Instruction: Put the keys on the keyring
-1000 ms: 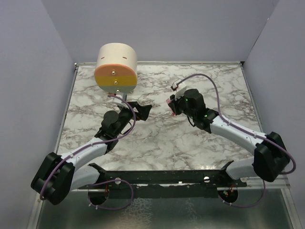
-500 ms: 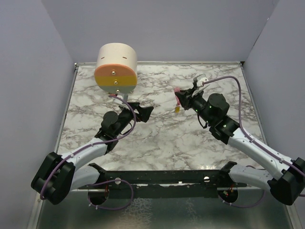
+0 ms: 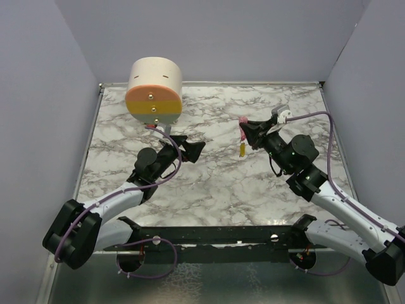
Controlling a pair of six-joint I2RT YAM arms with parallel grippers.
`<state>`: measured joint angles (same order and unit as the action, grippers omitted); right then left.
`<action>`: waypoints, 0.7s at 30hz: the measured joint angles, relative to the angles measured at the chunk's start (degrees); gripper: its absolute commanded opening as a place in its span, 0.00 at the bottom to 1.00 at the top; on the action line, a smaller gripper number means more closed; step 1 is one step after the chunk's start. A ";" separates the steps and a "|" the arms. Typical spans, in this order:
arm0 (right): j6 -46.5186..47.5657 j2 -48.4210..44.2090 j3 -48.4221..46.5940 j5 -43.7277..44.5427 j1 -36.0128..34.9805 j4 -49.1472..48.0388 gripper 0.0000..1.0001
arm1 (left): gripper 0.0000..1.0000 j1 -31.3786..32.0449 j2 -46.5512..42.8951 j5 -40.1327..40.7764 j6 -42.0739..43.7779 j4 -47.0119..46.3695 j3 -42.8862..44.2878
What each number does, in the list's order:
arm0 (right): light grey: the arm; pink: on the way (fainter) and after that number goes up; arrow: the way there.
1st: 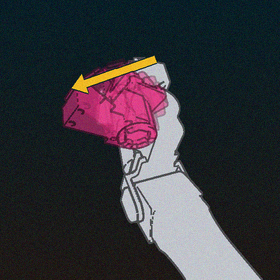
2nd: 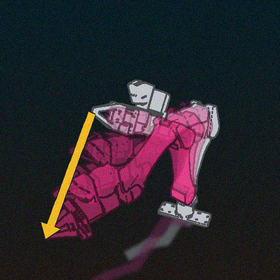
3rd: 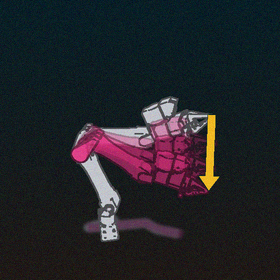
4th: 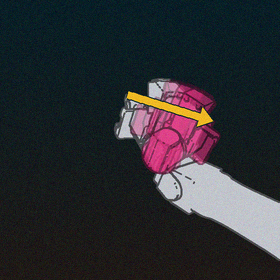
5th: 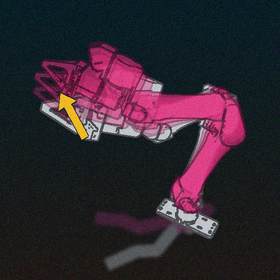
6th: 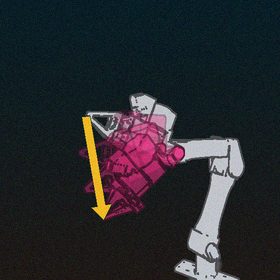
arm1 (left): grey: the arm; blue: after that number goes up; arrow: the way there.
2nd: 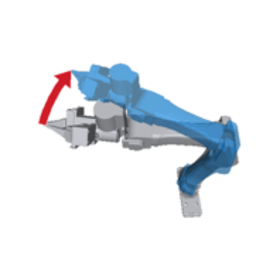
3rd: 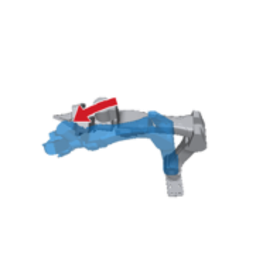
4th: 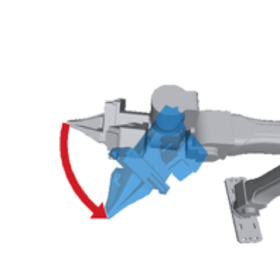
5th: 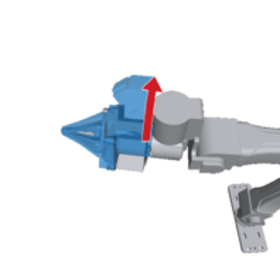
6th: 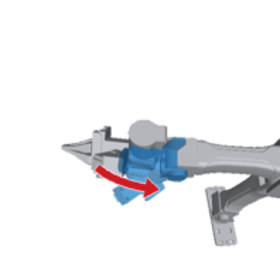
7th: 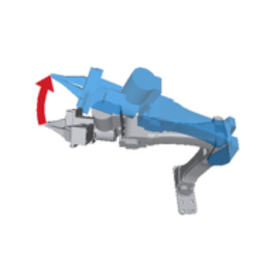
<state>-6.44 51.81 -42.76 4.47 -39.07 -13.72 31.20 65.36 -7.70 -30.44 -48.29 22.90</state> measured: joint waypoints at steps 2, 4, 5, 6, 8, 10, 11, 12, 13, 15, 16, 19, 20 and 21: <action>0.02 0.48 -0.02 0.04 0.00 0.04 0.14 | 0.99 0.00 0.26 -0.26 -0.09 -0.13 0.00; 0.04 0.72 -0.02 -0.26 0.00 0.07 0.14 | 0.99 0.00 0.50 -0.55 -0.09 -0.17 0.00; 0.04 0.72 0.02 -0.59 0.00 -0.02 0.14 | 0.99 0.00 0.61 -0.74 -0.11 -0.28 0.00; 0.04 0.72 0.02 -0.94 0.00 -0.13 0.14 | 0.99 0.00 0.81 -1.05 -0.09 -0.57 0.00; 0.04 0.81 0.07 -1.40 0.00 -0.63 0.14 | 0.99 0.00 1.38 -2.19 -0.11 -1.64 0.00; 0.02 1.33 0.07 -1.92 0.00 -1.11 0.14 | 0.99 0.11 2.38 -3.63 -0.33 -3.63 0.00; 0.02 1.92 -0.02 -2.23 0.00 -1.18 0.14 | 0.99 0.31 3.06 -4.26 -0.55 -4.85 0.04; 0.02 2.69 -0.22 -2.49 0.00 -1.16 0.14 | 0.99 0.52 3.72 -4.79 -0.72 -5.86 0.11; 0.00 3.63 -0.42 -2.73 0.00 -1.16 0.14 | 0.99 0.98 4.55 -5.22 -0.83 -6.78 0.28; -0.28 5.46 -0.70 -3.30 0.00 -0.98 0.14 | 0.99 2.54 6.38 -5.79 -0.90 -7.87 1.44; -0.44 6.25 -0.79 -3.54 0.00 -0.85 0.14 | 0.99 3.39 7.23 -5.86 -0.90 -8.26 2.23; -1.01 7.78 -0.79 -4.11 0.00 -0.68 0.14 | 0.99 5.64 9.44 -5.81 -0.66 -9.31 4.66; -1.11 8.00 -0.79 -4.17 0.00 -0.66 0.14 | 0.99 6.45 10.16 -5.75 -0.48 -9.62 5.51; -1.29 8.20 -0.79 -4.26 0.00 -0.61 0.14 | 0.99 7.10 10.78 -5.60 -0.24 -9.90 6.27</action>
<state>-7.73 60.01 -43.55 0.21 -39.07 -14.33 38.30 76.14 -13.30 -30.68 -58.19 29.17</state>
